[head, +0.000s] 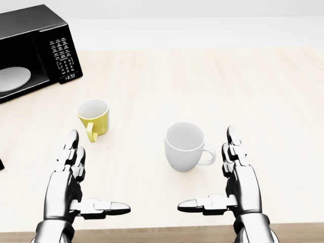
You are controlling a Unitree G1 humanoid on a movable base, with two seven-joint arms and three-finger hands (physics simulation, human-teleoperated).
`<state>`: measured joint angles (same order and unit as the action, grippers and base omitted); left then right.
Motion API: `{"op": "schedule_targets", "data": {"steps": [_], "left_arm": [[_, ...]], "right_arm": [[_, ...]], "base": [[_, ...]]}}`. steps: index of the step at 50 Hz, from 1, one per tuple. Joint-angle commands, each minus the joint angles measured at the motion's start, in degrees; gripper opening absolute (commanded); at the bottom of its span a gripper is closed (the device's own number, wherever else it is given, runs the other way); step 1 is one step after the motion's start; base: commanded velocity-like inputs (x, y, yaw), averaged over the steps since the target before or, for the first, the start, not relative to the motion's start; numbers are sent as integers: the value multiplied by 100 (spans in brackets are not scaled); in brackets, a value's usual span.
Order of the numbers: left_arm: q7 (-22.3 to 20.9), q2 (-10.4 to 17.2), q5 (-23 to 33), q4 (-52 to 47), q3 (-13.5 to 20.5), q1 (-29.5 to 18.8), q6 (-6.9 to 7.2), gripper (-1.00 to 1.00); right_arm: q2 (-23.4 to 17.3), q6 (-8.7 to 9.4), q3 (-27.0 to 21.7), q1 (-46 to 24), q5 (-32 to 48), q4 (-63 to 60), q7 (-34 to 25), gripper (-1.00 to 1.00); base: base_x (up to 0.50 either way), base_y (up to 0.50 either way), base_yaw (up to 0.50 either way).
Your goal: Close the microwave.
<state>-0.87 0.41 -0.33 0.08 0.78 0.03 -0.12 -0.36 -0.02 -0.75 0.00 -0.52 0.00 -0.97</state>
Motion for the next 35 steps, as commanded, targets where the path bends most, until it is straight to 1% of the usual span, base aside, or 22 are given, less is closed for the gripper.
{"op": "schedule_targets", "data": {"steps": [1,9,12,13,19,20,21,22,24,25,26,27,28,29,31,33,35], "left_arm": [[-136,56,-32,21,104,20,-36,100],[-146,54,-36,1,101,17,-13,100],[-149,50,-30,25,93,28,-49,100],[-151,49,-28,2,87,36,-34,100],[-150,43,-13,53,76,34,-58,100],[-167,32,-63,10,78,47,12,100],[-178,28,-65,-187,50,125,118,100],[-189,27,-70,-289,40,162,174,100],[-224,31,-99,-629,30,258,372,100],[-256,47,-149,-999,53,344,512,100],[-280,46,-207,-1207,83,386,512,100],[-306,46,-280,-1450,115,435,512,100],[-310,43,-282,-1466,118,438,512,100],[-371,55,-516,-2129,216,564,512,100],[-405,64,-593,-2595,282,660,512,100],[-442,93,-756,-3454,463,822,512,100],[-498,81,-861,-3996,623,900,512,100]], "right_arm": [[-51,5,-107,-6,-98,-1,-162,100],[-46,4,-100,-36,-113,33,-162,100],[-43,18,-96,-25,-116,7,-158,100],[-40,8,-93,-23,-127,6,-165,100],[-32,-82,-70,-77,-106,224,-148,100],[-33,-81,-67,-77,-96,225,-139,100],[-22,4,-54,-31,-120,53,-139,100],[-21,64,-41,-2,-121,-55,-140,100],[-23,208,-24,57,-106,-310,-126,100],[-26,348,-3,143,-77,-632,-111,100],[-23,428,9,190,-52,-805,-102,100],[-30,425,33,223,45,-924,-68,100],[-28,426,32,225,54,-932,-70,100],[3,502,121,366,103,-1443,-59,100],[5,502,189,463,256,-1809,-12,100],[12,502,329,704,426,-2863,8,100],[7,502,393,823,545,-3466,23,100]], "base": [[0,0,0],[0,0,0],[0,0,0],[0,0,0],[0,0,0],[0,0,0],[0,0,0],[0,0,0],[0,0,0],[0,0,0],[0,0,0],[0,0,0],[0,0,0],[0,0,0],[0,0,0],[0,0,0],[0,0,0]]}}
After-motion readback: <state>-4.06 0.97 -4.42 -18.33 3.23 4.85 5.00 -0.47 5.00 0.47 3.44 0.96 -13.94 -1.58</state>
